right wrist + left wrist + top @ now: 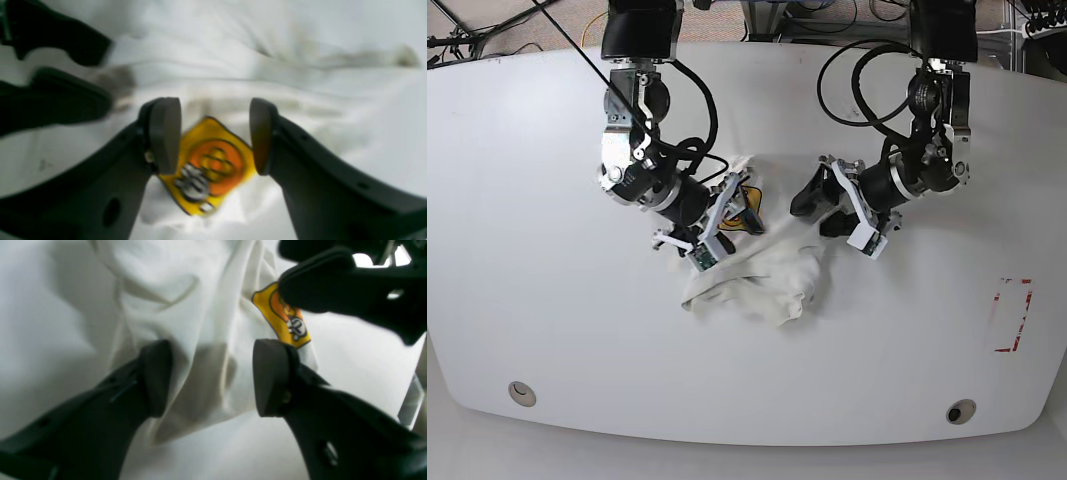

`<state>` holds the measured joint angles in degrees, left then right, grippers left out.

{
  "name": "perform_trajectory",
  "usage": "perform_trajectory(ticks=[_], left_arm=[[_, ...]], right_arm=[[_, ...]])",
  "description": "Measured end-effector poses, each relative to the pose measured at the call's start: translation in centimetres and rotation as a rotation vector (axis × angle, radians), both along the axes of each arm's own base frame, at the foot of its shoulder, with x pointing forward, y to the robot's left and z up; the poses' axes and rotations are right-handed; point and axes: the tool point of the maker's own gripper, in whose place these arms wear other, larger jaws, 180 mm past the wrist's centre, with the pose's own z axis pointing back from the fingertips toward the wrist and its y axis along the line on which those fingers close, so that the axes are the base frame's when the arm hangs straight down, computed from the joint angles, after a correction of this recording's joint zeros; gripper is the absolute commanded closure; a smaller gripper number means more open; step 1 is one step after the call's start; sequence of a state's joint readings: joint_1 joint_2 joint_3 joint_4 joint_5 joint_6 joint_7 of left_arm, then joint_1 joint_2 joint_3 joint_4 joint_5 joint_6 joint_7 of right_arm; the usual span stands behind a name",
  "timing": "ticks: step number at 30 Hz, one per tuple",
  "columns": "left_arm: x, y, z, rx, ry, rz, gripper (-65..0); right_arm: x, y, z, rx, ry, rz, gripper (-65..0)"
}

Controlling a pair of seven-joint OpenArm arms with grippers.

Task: Fold the T-shirt properly
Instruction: 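Pull the folded shirt with both grippers toward the table centre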

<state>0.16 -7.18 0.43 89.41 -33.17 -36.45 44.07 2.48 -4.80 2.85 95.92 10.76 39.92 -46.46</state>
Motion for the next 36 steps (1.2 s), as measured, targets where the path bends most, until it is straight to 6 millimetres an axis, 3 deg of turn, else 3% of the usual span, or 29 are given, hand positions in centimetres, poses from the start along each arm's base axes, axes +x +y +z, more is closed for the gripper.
perform_trajectory(ticks=[3, 10, 18, 23, 28, 36], left_arm=[[-0.1, -0.1, -1.2, -0.014, 0.041, 0.005, -33.1], [-0.4, -0.5, -4.6, -0.008, 0.149, -0.012, -33.1], [0.0, -2.1, -5.3, -0.012, 0.155, -0.058, -33.1], [-0.5, -2.4, -5.8, 0.005, 0.158, -0.075, -33.2], [-0.7, -2.4, -6.0, 0.008, 0.163, -0.077, -33.2], [-0.6, -2.3, -6.0, 0.009, 0.163, -0.076, -33.2]], right_arm=[[0.0, 1.2, -0.8, 0.016, 0.021, 0.028, -30.4], [1.8, 1.3, -2.8, 0.059, 0.054, 0.017, -30.4], [4.2, -1.6, -4.8, 0.039, 0.084, -0.009, -30.4], [6.1, -3.9, -4.4, 0.002, 0.062, -0.024, -30.6], [8.4, -5.8, -2.4, -0.033, 0.006, -0.039, -30.9], [10.9, -7.3, 0.4, -0.054, -0.068, -0.057, -30.8]])
